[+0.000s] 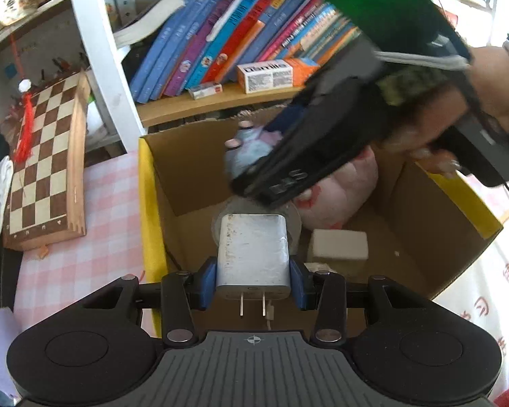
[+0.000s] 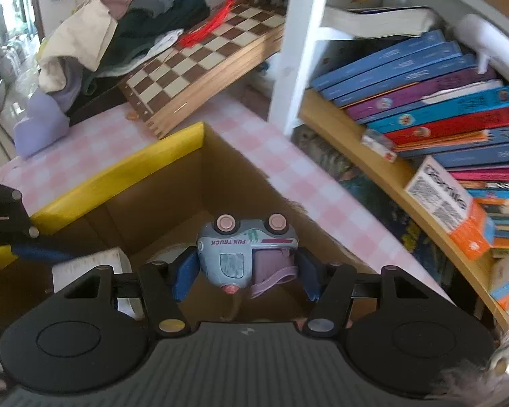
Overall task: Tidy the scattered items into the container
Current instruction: 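Lower the white charger with the left gripper while the right gripper lowers the truck into the box, then open both grippers to release the charger and truck inside the box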
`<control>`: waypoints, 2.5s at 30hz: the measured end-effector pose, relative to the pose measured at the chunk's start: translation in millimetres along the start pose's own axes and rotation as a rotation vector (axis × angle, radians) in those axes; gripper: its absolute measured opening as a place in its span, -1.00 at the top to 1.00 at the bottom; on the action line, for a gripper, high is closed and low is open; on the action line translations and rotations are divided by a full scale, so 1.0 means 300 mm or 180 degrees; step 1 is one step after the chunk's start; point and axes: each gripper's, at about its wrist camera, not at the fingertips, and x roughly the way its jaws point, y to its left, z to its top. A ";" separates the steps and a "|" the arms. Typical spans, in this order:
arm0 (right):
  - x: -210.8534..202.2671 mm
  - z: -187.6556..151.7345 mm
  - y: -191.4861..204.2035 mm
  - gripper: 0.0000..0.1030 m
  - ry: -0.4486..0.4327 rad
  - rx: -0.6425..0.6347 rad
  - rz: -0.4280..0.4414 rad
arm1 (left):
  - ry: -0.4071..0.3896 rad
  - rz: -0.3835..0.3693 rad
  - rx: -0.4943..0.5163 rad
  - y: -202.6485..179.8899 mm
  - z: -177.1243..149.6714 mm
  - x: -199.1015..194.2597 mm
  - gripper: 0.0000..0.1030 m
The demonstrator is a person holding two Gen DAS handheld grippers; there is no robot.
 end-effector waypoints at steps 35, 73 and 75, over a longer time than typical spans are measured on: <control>0.140 0.081 0.110 -0.27 0.0081 -0.0318 0.0157 | -0.0232 0.0230 0.0080 -0.067 -0.015 -0.140 0.06; -0.545 -0.220 0.340 -0.62 -0.0673 0.0240 -0.0670 | -0.0992 -0.0040 -0.0063 -0.036 -0.269 -0.527 -0.55; -0.581 -0.255 0.375 -0.65 -0.0684 0.0258 -0.0746 | -0.1006 -0.0050 -0.0062 -0.028 -0.293 -0.547 -0.57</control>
